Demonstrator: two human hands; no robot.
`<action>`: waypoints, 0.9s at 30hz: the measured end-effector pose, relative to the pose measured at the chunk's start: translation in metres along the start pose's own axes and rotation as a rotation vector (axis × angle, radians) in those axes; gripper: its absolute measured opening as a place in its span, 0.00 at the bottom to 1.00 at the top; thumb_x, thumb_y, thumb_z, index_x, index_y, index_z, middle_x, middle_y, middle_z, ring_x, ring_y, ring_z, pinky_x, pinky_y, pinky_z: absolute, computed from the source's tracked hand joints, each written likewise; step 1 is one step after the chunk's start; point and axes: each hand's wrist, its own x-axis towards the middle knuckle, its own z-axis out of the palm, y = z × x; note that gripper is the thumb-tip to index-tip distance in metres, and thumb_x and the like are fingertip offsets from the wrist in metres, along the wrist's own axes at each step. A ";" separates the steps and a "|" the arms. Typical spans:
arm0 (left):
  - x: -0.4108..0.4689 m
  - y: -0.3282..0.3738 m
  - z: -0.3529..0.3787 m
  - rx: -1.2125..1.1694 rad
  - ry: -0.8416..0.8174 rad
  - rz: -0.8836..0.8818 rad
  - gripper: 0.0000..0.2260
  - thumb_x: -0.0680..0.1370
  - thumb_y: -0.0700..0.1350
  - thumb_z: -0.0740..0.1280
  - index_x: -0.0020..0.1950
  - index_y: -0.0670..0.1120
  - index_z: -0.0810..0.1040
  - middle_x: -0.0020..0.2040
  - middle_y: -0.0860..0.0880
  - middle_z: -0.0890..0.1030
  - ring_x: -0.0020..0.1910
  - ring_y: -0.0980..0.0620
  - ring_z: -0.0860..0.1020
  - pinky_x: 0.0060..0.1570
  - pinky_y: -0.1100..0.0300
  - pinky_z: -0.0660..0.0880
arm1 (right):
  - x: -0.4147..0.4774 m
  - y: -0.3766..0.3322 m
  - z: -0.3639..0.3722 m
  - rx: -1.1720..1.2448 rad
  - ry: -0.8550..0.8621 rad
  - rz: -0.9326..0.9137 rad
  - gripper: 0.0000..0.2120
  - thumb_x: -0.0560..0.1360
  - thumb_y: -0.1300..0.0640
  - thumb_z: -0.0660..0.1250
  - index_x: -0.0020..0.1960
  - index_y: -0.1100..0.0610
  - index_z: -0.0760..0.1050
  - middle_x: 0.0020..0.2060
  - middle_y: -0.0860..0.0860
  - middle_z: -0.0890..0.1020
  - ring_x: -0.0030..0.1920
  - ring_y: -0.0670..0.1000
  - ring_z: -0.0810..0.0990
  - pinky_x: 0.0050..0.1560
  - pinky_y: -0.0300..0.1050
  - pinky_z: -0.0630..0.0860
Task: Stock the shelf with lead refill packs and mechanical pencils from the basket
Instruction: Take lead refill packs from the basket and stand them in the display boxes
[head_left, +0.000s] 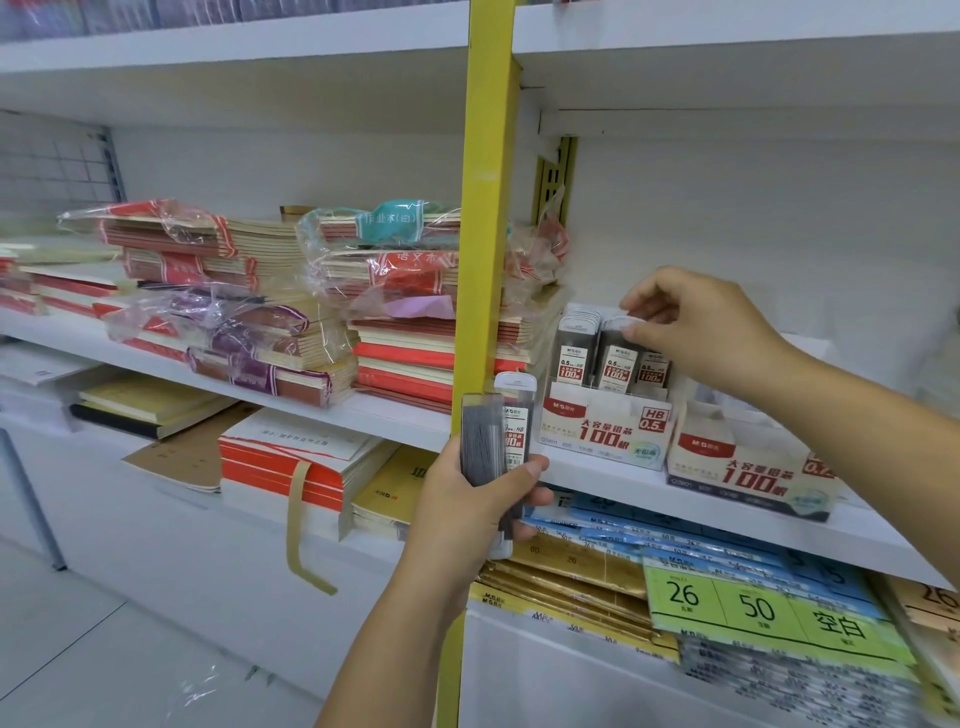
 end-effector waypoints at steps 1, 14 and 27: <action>0.000 0.000 0.000 0.001 0.002 0.001 0.17 0.73 0.44 0.77 0.57 0.55 0.76 0.41 0.52 0.86 0.41 0.52 0.86 0.31 0.63 0.79 | 0.002 0.000 -0.002 0.038 0.013 0.022 0.08 0.74 0.58 0.72 0.49 0.48 0.77 0.44 0.43 0.80 0.44 0.39 0.77 0.41 0.32 0.70; -0.006 0.007 0.003 0.016 -0.033 -0.018 0.19 0.72 0.43 0.77 0.60 0.51 0.77 0.47 0.48 0.87 0.43 0.50 0.87 0.32 0.62 0.79 | -0.019 -0.005 0.008 -0.455 0.136 -0.239 0.14 0.78 0.50 0.63 0.60 0.51 0.80 0.51 0.47 0.76 0.55 0.49 0.68 0.51 0.44 0.66; -0.008 0.005 0.008 0.053 -0.117 0.028 0.15 0.76 0.44 0.75 0.59 0.51 0.76 0.47 0.49 0.87 0.41 0.51 0.86 0.33 0.61 0.80 | -0.052 -0.033 0.004 0.456 0.031 -0.003 0.06 0.77 0.52 0.68 0.53 0.43 0.76 0.39 0.44 0.85 0.35 0.40 0.82 0.32 0.31 0.75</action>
